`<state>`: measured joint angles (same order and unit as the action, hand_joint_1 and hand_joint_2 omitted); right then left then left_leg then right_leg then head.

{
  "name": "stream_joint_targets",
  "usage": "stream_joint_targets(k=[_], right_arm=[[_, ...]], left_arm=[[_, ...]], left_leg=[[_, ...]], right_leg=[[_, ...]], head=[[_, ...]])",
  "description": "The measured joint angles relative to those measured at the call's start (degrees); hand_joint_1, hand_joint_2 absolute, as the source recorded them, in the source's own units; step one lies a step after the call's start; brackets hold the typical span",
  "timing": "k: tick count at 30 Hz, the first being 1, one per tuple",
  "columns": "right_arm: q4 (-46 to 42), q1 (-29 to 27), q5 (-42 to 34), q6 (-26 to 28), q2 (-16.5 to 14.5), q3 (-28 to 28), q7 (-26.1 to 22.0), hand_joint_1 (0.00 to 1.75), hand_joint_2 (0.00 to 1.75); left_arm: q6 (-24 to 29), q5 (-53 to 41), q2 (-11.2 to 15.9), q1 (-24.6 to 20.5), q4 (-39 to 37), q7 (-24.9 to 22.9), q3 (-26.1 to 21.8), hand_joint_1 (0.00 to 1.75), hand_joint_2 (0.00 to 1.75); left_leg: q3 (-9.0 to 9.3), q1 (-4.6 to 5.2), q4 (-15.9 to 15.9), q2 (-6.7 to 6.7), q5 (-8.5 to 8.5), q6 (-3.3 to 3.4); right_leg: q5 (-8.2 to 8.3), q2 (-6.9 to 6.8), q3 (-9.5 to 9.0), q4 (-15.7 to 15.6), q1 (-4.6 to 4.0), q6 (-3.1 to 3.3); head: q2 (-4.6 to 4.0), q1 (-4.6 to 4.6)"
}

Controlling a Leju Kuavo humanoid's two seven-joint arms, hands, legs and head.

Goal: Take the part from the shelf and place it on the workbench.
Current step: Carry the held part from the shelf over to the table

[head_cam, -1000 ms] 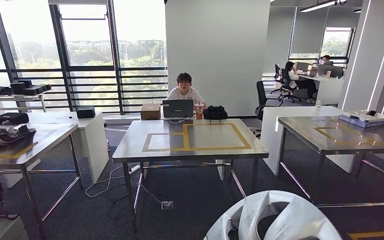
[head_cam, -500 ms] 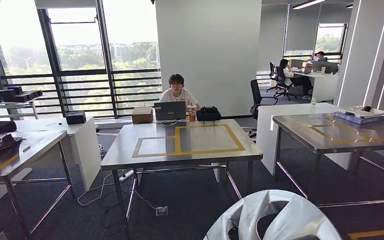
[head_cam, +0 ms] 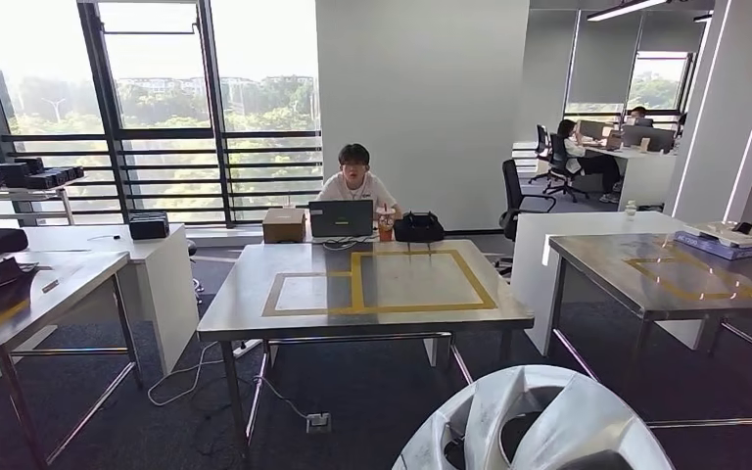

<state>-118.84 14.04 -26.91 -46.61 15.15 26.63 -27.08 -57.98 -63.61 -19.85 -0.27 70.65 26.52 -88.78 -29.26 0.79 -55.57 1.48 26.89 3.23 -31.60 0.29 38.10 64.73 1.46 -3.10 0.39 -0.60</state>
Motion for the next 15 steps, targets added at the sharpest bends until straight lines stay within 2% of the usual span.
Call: stream_joint_targets(k=[1,2,3,4,5,6,7,9,11,12,13,14,15], right_arm=[[0.0,0.0,-0.1,0.0,0.0,0.0,0.0,1.75,1.75],[0.0,0.1,-0.2,-0.1,0.0,0.0,0.2,1.75,1.75],[0.0,0.1,-0.4,-0.2,0.0,0.0,0.3,1.75,1.75],[0.1,0.1,-0.5,-0.3,0.0,-0.1,0.4,1.75,1.75],[0.1,0.2,-0.6,-0.3,-0.1,-0.1,0.5,1.75,1.75],[0.1,0.2,-0.7,-0.4,-0.1,-0.1,0.6,1.75,1.75],[0.1,0.2,-0.8,-0.4,-0.1,-0.1,0.6,1.75,1.75],[0.1,0.3,-0.9,-0.5,-0.2,-0.1,0.7,1.75,1.75],[0.1,0.4,-0.6,-0.5,-0.3,-0.1,1.3,1.75,1.75],[0.1,0.4,-0.2,-0.5,-0.4,-0.1,1.8,1.75,1.75],[0.1,0.4,0.3,-0.4,-0.5,-0.1,2.4,1.75,1.75],[0.1,0.4,0.7,-0.2,-0.6,-0.1,2.9,1.75,1.75],[0.1,0.3,1.1,0.0,-0.6,-0.1,3.3,1.75,1.75]], left_arm=[[0.1,0.0,0.0,0.0,-0.1,0.0,0.0,0.0,1.75],[0.2,0.1,0.0,0.0,-0.1,-0.1,0.0,0.0,1.75],[0.3,0.2,0.0,0.0,-0.1,-0.1,0.0,0.0,1.75],[0.4,0.3,0.0,0.0,-0.1,-0.2,0.0,0.0,1.75],[0.4,0.4,0.1,0.0,-0.1,-0.2,0.0,0.0,1.75],[0.4,0.5,0.1,0.0,-0.1,-0.3,0.0,0.0,1.75],[0.4,0.5,0.1,0.0,-0.1,-0.3,0.0,0.0,1.75],[0.4,0.8,0.1,-0.1,-0.1,-0.5,0.0,0.0,1.75],[0.4,1.2,0.1,0.0,-0.1,-0.8,0.0,0.0,1.75],[0.4,1.5,0.1,0.0,-0.2,-1.0,0.0,0.0,1.75],[0.4,1.8,0.1,0.1,-0.2,-1.2,0.0,0.0,1.75],[0.4,2.1,0.1,0.1,-0.2,-1.4,-0.1,0.0,1.75],[0.3,2.3,0.1,0.2,-0.2,-1.6,0.0,0.0,1.75]], left_leg=[[0.79,0.06,-0.2,0.0,0.87,-0.29],[1.17,0.14,-0.3,-0.04,1.67,-0.63],[1.49,0.23,-0.4,-0.09,2.3,-0.99],[1.69,0.31,-0.8,-0.16,2.63,-1.32],[1.53,0.27,-1.3,-0.23,2.67,-1.57],[1.09,0.19,-2.6,-0.37,2.41,-1.81],[-0.17,0.06,-4.9,-0.53,2.11,-2.09],[-4.71,-0.38,-11.6,-0.82,2.99,-2.87],[-9.65,-0.9,-17.4,-1.01,6.3,-3.56],[-11.26,-1.11,-18.4,-1.11,7.67,-3.74],[-12.05,-1.25,-17.8,-1.25,7.98,-3.8],[-11.96,-1.33,-15.4,-1.37,6.74,-3.73],[-11.24,-1.35,-11.8,-1.45,3.93,-3.56]], right_leg=[[3.3,-0.25,-0.71,-3.5,0.05,-0.49],[5.99,-0.42,-1.46,-5.9,-0.03,-0.26],[7.89,-0.5,-1.92,-7.2,-0.12,0.33],[8.55,-0.49,-2.24,-7.5,-0.24,1.25],[8.35,-0.28,-2.65,-7.5,-0.18,2.13],[8.15,-0.16,-2.96,-7.6,-0.07,2.64],[7.8,-0.09,-3.44,-7.7,0.04,3.07],[6.83,-0.06,-4.6,-7.8,0.12,3.67],[5.66,-0.08,-5.83,-7.8,0.11,3.79],[5.06,-0.15,-6.56,-7.8,0.11,3.76],[4.39,-0.24,-7.41,-7.8,0.11,3.7],[3.68,-0.3,-8.43,-7.8,0.1,3.58],[2.92,-0.31,-9.49,-7.8,0.08,3.39]], head=[[-0.02,0.03],[-0.04,0.03],[-0.03,0.02],[-0.04,-0.02],[-0.02,-0.1],[0.0,-0.1],[0.0,-0.18],[0.0,-0.25],[0.01,-0.32],[0.0,-0.35],[0.01,-0.37],[0.01,-0.38],[0.01,-0.42]])
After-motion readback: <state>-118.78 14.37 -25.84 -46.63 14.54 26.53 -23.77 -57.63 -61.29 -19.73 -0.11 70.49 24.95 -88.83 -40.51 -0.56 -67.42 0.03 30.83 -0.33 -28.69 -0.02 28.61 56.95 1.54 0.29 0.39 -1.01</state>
